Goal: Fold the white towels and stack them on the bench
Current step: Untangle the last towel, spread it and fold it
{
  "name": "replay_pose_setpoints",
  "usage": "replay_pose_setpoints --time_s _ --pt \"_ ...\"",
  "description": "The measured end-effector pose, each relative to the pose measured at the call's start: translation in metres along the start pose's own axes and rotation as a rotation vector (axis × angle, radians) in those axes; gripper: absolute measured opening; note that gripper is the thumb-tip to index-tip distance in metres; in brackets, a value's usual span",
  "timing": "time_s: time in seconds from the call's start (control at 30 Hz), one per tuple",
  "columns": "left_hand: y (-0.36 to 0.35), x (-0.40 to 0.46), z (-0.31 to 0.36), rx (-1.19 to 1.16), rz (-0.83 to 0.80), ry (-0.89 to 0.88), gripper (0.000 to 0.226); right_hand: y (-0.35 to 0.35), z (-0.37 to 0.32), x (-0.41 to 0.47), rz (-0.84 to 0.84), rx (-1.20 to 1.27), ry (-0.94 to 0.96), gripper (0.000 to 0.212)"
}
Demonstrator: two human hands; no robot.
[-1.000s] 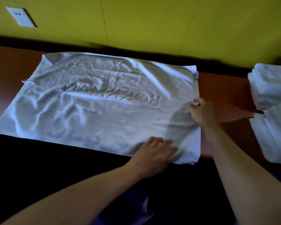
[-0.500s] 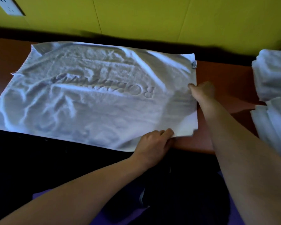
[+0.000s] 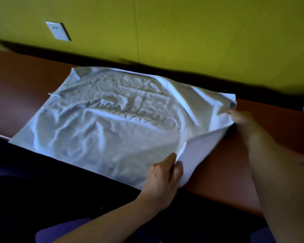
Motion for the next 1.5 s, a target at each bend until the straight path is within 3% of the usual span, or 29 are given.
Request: replay_pose_setpoints --time_s 0.03,0.1,0.17,0.37,0.53,0.8,0.97,1.17,1.23,1.33,1.43,1.5 --pt "0.010 0.001 -0.002 -0.035 0.031 0.026 0.034 -0.001 -0.007 0.004 -0.002 0.025 -0.004 0.016" --pt "0.030 0.000 -0.006 -0.074 0.075 0.056 0.040 -0.010 -0.030 0.004 0.017 0.071 0.030 0.038" --pt "0.052 -0.002 -0.011 -0.086 0.128 0.053 0.044 -0.029 -0.060 0.001 0.037 0.087 0.111 0.043" --pt "0.132 -0.019 -0.039 -0.186 0.296 0.120 0.037 -0.130 -0.157 -0.022 0.043 0.137 0.335 0.007" --pt "0.202 -0.034 -0.072 -0.330 0.411 0.246 0.013 -0.253 -0.219 -0.042 0.098 -0.051 0.532 0.028" --pt "0.295 -0.059 -0.136 -0.431 0.609 0.384 0.026 -0.424 -0.270 -0.058 -0.033 -0.083 0.633 0.021" --pt "0.329 -0.076 -0.189 -0.387 0.616 0.616 0.044 -0.501 -0.274 -0.072 -0.100 -0.174 0.644 0.019" --pt "0.356 -0.086 -0.212 -0.334 0.566 0.817 0.041 -0.543 -0.265 -0.078 -0.198 -0.228 0.622 0.016" --pt "0.361 -0.089 -0.221 -0.236 0.509 0.911 0.042 -0.550 -0.258 -0.080 -0.374 -0.159 0.529 0.003" --pt "0.367 -0.091 -0.234 -0.024 0.425 0.994 0.039 -0.547 -0.241 -0.076 -0.546 -0.173 0.439 0.018" --pt "0.371 -0.088 -0.242 0.085 0.437 0.984 0.019 -0.523 -0.215 -0.081 -0.489 -0.191 0.446 0.021" --pt "0.370 -0.085 -0.246 0.141 0.424 0.953 0.024 -0.502 -0.187 -0.087 -0.448 -0.182 0.444 0.021"
Point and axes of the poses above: each hand's wrist, its own x-axis towards the middle knuckle, its own y-axis out of the back of the hand, z = x × y, the point moved 1 cm from there along x, towards the middle knuckle, and after that the axes turned 12 degrees about -z, right-handed, at the moved point
